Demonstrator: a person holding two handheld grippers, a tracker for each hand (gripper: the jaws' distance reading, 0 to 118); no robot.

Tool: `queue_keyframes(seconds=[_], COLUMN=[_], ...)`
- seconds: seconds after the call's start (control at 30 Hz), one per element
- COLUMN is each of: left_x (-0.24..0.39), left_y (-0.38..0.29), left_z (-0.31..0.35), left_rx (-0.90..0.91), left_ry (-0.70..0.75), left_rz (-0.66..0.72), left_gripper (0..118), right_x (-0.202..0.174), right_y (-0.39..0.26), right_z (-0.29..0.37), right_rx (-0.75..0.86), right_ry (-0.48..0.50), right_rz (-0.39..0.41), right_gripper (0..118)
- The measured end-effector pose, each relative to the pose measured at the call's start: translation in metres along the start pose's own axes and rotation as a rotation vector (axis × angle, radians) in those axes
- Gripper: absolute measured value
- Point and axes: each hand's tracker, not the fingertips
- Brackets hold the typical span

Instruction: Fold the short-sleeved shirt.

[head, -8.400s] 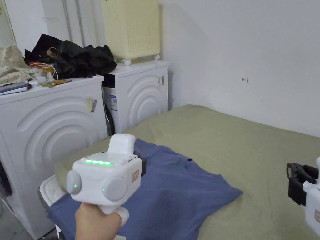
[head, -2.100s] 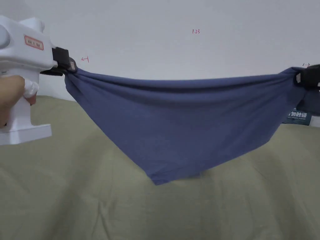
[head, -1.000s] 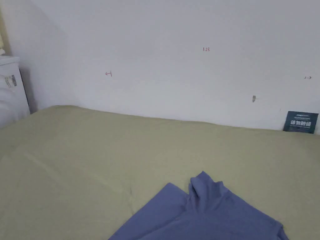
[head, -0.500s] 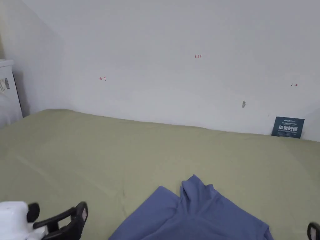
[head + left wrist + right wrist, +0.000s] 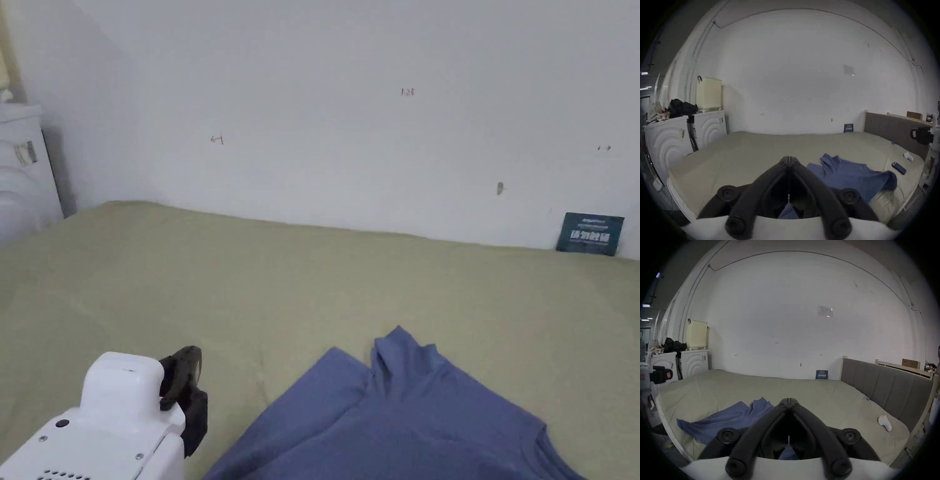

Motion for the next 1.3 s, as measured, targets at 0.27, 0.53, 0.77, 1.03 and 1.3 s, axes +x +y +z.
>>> queue_keyframes(seconds=[0.27,0.53,0.77,1.03,1.3], left_x=[-0.093,-0.082,-0.064,-0.075,-0.079], left_y=[-0.074,-0.135,-0.116,-0.122,-0.128], left_z=[-0.070,-0.101,-0.075,-0.085,-0.092], left_rx=[-0.591,-0.850,-0.743,-0.767,-0.797], left_ry=[-0.142,-0.151,-0.160,-0.167,-0.170], left_rz=[-0.026,0.001,-0.034,0.055,0.124], left_gripper=[104,69,5,5,5], right_x=[-0.001,-0.006,-0.005,-0.033,-0.075], right_y=[-0.009,-0.026,-0.014,0.007,-0.071], right_z=[-0.012,-0.037,-0.118,-0.357,-0.487], right_rx=[-0.060,-0.139,-0.266,-0.692,-0.996], right_ry=[0.046,0.091,0.248,0.561,0.592], right_rz=[-0.024,0.005,0.012,0.216,0.423], right_gripper=[0,0,0,87,106])
